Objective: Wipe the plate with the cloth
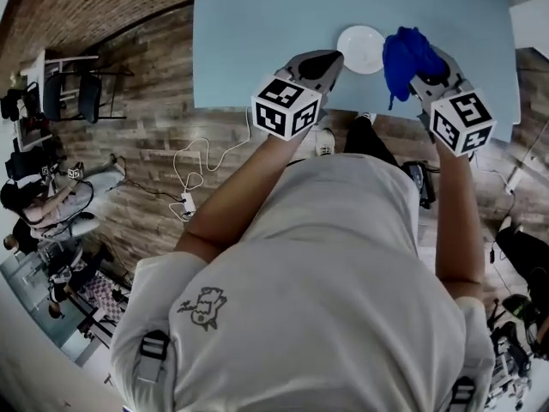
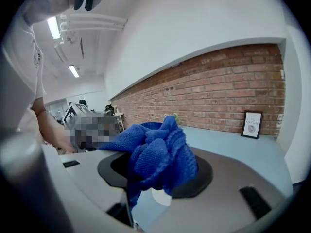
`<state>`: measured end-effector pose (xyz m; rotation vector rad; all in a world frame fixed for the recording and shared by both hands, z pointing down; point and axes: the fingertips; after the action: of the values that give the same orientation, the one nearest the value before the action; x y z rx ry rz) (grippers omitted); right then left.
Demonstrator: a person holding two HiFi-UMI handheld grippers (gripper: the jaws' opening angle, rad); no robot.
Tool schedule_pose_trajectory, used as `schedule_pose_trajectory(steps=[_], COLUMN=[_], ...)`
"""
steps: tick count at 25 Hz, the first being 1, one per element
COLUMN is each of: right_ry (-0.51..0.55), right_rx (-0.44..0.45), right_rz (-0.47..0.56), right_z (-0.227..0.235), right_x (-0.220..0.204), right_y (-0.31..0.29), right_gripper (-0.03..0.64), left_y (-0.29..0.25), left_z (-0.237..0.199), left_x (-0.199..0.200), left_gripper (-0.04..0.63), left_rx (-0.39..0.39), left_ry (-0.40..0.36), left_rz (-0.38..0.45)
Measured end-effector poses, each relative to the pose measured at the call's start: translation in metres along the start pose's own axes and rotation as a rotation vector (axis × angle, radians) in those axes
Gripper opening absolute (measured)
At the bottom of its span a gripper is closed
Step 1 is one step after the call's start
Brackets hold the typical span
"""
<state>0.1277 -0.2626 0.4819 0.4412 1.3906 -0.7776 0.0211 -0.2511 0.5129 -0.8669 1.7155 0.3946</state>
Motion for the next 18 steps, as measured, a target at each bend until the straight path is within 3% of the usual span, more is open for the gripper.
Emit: schedule_pose_trajectory(steps=[6, 11, 18], right_ry=[0.029, -0.004, 0.001], right_rx=[-0.037, -0.034, 0.011], right_rz=[0.091, 0.139, 0.140], right_z=[-0.065, -0.124, -0.154], right_x=[0.042, 0.043, 0.067], right_y=[0.033, 0.065, 0.077], right_gripper=[0.169, 0.169, 0.169], left_y=[0.077, 0.124, 0.149], left_z=[0.056, 0.099, 0.114], left_x=[0.060, 0.074, 0.110], left_gripper=[0.006, 0.006, 0.006], left_rx=[-0.118, -0.189, -0.149], left_ry=[-0.122, -0.117, -0.159], left_rz=[0.172, 0.217, 0.263])
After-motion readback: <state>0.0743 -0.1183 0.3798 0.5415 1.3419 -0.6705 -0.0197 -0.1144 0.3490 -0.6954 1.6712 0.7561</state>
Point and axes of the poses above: the fingertips, and each gripper's own axes: y backward along the fingers, z to its right, x out of its top, and after that the axes turned 14 degrees about z, right-handed
